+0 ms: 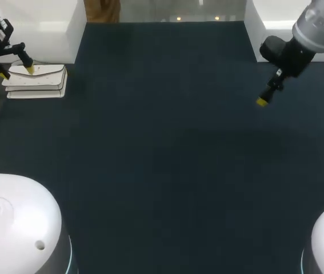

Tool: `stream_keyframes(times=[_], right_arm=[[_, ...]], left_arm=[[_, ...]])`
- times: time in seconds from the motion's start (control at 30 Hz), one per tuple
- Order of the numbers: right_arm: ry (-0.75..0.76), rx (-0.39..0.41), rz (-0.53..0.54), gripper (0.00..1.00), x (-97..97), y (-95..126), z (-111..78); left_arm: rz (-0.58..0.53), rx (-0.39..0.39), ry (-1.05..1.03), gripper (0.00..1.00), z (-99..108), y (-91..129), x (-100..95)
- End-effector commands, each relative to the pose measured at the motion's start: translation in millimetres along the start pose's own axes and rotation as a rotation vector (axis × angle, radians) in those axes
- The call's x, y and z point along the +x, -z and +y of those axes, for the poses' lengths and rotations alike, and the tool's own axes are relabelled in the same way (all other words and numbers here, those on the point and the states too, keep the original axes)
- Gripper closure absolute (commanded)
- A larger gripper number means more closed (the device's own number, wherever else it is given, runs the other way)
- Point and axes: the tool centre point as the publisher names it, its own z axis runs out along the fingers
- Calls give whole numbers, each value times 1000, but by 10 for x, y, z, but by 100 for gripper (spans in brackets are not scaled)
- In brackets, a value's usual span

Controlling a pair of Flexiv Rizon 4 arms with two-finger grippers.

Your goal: Pick up the bag, open it, inspect its contents, close it, and place it on the opposite side

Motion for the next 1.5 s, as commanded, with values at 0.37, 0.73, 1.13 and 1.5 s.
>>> stream_keyframes(times=[0.37, 0.73, 1.13, 1.5], right_arm=[[162, -247, 36, 0, 104, -132, 53], [313, -327, 95, 0, 354, -457, 132], [373, -267, 130, 0, 301, -830, 63], [425, -255, 183, 0, 304, -953, 69]], left_arm=[[75, -3, 2, 0, -236, -95, -109], [149, 13, 12, 0, -614, -161, -564], [201, -3, 43, 0, -867, -271, -847], [266, 18, 64, 0, -952, -327, -932]])
